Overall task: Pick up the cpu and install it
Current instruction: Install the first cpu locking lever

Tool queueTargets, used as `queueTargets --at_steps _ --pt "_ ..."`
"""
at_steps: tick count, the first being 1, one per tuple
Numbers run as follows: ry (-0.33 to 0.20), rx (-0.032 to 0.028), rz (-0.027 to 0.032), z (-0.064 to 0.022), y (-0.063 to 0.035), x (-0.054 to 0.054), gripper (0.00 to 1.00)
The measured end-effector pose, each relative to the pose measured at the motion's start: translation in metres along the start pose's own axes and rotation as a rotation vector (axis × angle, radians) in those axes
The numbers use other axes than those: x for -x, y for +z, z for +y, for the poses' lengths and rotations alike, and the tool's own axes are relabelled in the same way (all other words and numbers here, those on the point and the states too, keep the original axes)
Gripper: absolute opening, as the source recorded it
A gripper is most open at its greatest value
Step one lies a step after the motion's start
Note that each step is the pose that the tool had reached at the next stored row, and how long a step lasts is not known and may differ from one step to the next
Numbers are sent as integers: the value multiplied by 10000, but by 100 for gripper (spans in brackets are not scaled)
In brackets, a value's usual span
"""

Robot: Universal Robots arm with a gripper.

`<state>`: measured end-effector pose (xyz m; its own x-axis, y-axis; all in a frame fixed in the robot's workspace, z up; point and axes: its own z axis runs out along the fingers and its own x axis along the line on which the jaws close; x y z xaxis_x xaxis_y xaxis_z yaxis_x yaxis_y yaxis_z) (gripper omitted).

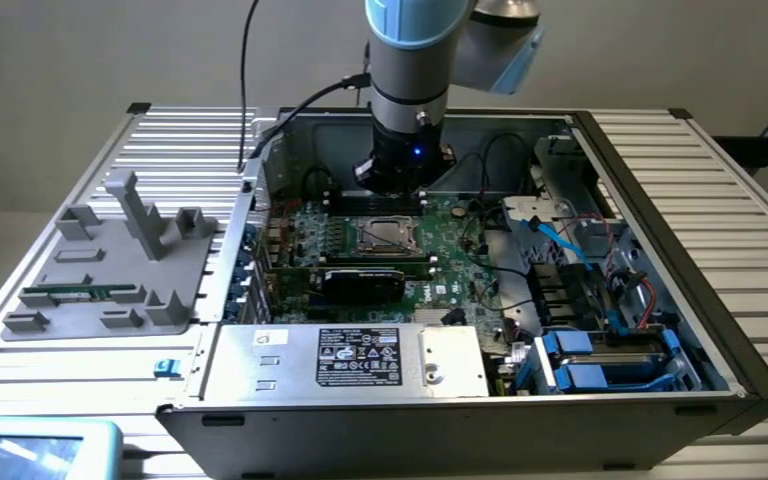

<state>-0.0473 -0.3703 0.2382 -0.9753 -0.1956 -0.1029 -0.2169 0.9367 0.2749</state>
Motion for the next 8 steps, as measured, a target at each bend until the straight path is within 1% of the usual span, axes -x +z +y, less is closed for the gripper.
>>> queueTargets --at_steps 2,8 --pt "52 15 77 -20 -20 -3 9" --pt "242 52 355 -93 -88 -15 9"
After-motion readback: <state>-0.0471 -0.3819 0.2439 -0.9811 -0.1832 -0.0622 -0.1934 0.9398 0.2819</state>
